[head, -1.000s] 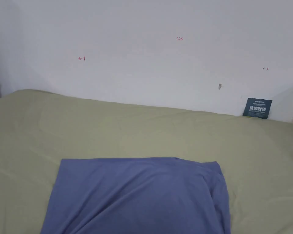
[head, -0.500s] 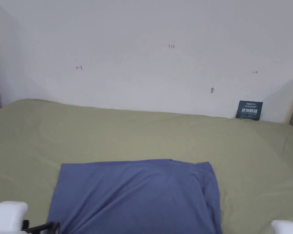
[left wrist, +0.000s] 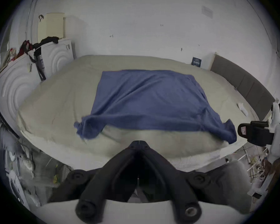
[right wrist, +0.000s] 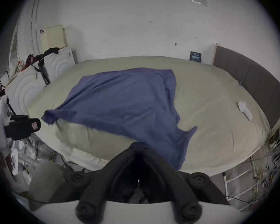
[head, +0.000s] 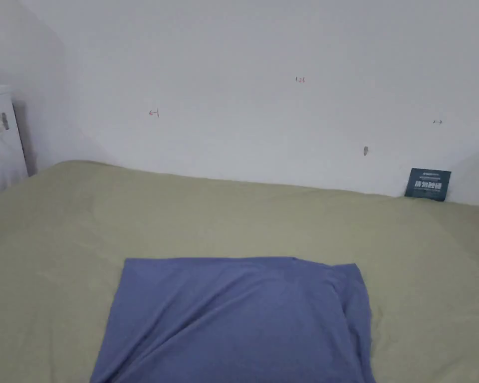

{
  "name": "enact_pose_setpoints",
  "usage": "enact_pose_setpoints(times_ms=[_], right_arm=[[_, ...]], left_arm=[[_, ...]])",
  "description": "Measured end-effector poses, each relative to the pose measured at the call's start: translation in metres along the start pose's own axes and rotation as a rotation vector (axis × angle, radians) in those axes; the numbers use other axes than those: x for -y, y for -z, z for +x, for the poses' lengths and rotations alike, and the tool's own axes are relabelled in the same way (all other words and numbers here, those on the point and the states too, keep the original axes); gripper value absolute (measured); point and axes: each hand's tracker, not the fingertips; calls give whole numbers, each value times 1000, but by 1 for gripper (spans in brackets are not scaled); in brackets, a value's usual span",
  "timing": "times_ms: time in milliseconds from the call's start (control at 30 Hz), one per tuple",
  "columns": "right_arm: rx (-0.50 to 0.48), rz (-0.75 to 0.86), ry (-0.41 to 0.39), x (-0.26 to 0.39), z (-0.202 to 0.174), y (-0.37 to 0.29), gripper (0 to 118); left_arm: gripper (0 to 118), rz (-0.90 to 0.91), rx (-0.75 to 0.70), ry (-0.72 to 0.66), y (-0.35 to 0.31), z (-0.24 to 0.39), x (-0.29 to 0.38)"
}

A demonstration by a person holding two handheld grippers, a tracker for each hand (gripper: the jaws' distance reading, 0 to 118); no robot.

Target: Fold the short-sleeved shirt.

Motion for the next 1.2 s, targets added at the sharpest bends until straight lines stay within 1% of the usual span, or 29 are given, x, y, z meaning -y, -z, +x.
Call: enact_pose_setpoints(times_ms=[67, 133, 300, 333, 367, 400, 433, 467, 500, 633, 667, 700, 733, 767, 800, 833, 867, 900, 933, 967, 1000, 1033, 1067, 1133, 1167, 1200], right_arm=[[-12, -14, -7, 2, 2, 1, 1], [-11, -9, 3, 0, 7, 0, 1], [-3, 31, 31, -19, 25, 1, 1], [-10, 37, 41, -22, 30, 4, 1], [-17, 43, 51, -26, 35, 5, 1], [-20, 46, 56, -30, 39, 6, 1], [-20, 50, 59, -33, 44, 7, 1], [-18, 53, 62, -36, 47, 8, 1], [-12, 56, 68, -38, 50, 9, 1], [-3, 40, 120, -41, 65, 14, 1], [-6, 30, 133, -40, 68, 17, 2], [-7, 15, 146, -39, 71, 20, 3], [-4, -3, 160, -38, 71, 23, 13], [7, -33, 167, -36, 72, 28, 36], [10, -62, 167, -34, 73, 34, 74], [7, -103, 149, -32, 72, 41, 89], [-14, -154, 114, -29, 70, 52, 89], [-30, -172, 80, -25, 67, 60, 88], [-17, -190, 43, -22, 63, 68, 88], [22, -201, 14, -19, 60, 75, 88], [53, -202, 0, -16, 57, 82, 88], [78, -223, 5, -16, 57, 89, 88], [105, -243, 27, -16, 60, 96, 88], [137, -257, 89, -9, 72, 113, 85], [128, -271, 118, -8, 78, 120, 75], [94, -295, 152, -10, 81, 123, 68]], left_arm=[[0, -23, -10, -28, 5, -11, 8], [0, -23, -31, -73, 6, -26, 9], [0, -19, -150, -116, 21, -61, -10], [7, -24, -162, -130, 26, -67, -15], [17, -27, -166, -140, 31, -73, -18], [36, -40, -162, -150, 37, -79, -21], [59, -56, -162, -167, 48, -85, -22], [79, -90, -175, -181, 55, -88, -23], [82, -85, -178, -180, 60, -90, -25], [81, -97, -151, -195, 104, -103, -24], [76, -98, -146, -192, 110, -103, -26], [39, -116, -116, -215, 113, -102, -27], [4, -103, -99, -252, 115, -102, -28], [4, -84, -112, -237, 117, -100, -29], [4, -81, -133, -230, 119, -98, -32], [4, -95, -120, -222, 123, -101, -32], [4, -95, -117, -206, 126, -101, -33], [4, -99, -124, -197, 127, -102, -34], [4, -103, -123, -196, 128, -103, -36], [4, -101, -118, -203, 122, -103, -33], [4, -101, -112, -211, 120, -104, -33], [4, -102, -110, -208, 121, -105, -34], [4, -103, -112, -198, 121, -105, -34], [4, -109, -107, -189, 116, -104, -32], [4, -105, -104, -192, 116, -104, -32], [4, -105, -100, -197, 116, -105, -32]])
